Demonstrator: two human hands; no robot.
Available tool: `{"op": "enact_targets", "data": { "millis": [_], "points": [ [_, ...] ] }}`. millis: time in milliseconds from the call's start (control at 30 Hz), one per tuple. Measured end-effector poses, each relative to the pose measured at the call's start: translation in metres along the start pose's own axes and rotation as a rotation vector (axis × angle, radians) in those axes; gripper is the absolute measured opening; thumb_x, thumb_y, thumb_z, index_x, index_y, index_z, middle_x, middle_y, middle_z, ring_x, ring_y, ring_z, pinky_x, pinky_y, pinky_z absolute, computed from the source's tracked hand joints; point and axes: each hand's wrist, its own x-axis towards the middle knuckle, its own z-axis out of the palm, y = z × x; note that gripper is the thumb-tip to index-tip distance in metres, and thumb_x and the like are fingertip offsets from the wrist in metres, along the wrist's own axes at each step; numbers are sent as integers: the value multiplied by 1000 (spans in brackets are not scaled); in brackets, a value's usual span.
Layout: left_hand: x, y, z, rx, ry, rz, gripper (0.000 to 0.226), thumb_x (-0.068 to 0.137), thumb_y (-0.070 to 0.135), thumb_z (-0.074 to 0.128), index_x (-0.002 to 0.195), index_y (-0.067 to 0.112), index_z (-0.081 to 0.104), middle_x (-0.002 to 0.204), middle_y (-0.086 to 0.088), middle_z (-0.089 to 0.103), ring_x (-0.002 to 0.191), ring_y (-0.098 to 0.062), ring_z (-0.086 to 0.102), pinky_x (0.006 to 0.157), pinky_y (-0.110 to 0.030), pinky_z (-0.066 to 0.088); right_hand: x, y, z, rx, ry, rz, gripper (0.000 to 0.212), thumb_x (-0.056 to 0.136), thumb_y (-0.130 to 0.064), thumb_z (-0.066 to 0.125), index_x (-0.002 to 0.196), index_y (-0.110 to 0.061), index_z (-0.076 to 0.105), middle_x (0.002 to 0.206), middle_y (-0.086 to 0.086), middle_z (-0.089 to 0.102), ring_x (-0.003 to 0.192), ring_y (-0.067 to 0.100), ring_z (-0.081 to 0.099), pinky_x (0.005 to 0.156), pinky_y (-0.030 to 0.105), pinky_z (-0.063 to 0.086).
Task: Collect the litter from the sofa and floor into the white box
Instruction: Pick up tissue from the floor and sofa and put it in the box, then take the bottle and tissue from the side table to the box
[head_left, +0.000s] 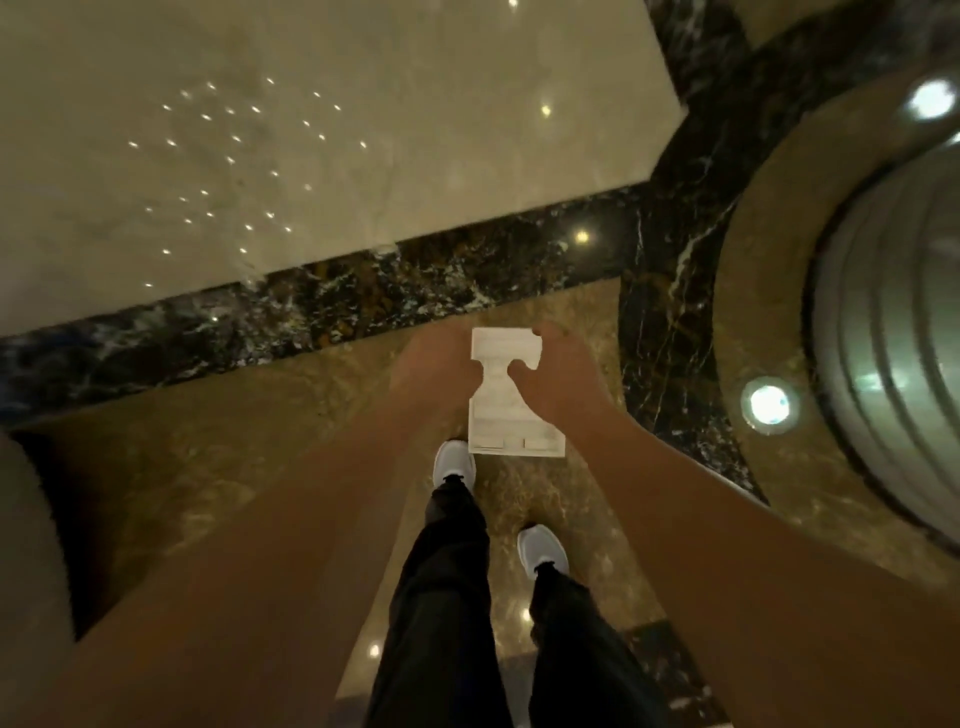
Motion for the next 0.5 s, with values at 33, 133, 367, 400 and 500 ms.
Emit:
{"op": "enact_targets", "data": {
  "millis": [33, 133, 367, 400, 500],
  "points": [
    [-29, 6, -22, 4, 31, -5, 7, 87, 20, 56, 92, 15, 58, 97, -4, 62, 79, -20, 54, 67, -31, 45, -24, -13, -15, -59, -1, -76, 57, 89, -39, 56, 137, -13, 40, 139, 14, 46, 125, 33, 47, 100, 43, 41],
    [-110, 19, -73, -20, 111, -73, 27, 81, 26, 61, 106, 18, 52, 103, -3, 55, 88, -24, 56, 69, -36, 48, -90, -57, -46, -147, 12, -220, 48, 91, -28, 57, 134, -13, 39, 138, 13, 44, 126, 32, 45, 98, 41, 42],
    [-301, -23, -164, -72, 458, -278, 34, 79, 27, 61, 111, 21, 51, 110, -6, 56, 99, -28, 57, 77, -43, 51, -259, -200, -63, -388, 6, -718, 36, 90, -31, 53, 121, -15, 46, 119, 11, 50, 107, 31, 52, 87, 43, 49],
    [-323, -37, -175, -98, 497, -327, 33, 79, 25, 61, 111, 21, 51, 109, -5, 56, 98, -28, 57, 76, -42, 51, -280, -217, -60, -403, 3, -775, 37, 90, -30, 54, 123, -15, 45, 119, 11, 49, 107, 31, 52, 86, 43, 48],
    [-399, -90, -208, -132, 611, -422, 34, 82, 23, 62, 114, 20, 51, 112, -4, 56, 101, -26, 56, 81, -42, 51, -343, -277, -39, -432, -19, -965, 41, 90, -30, 55, 127, -15, 44, 123, 12, 49, 109, 31, 50, 81, 40, 45]
  ]
}}
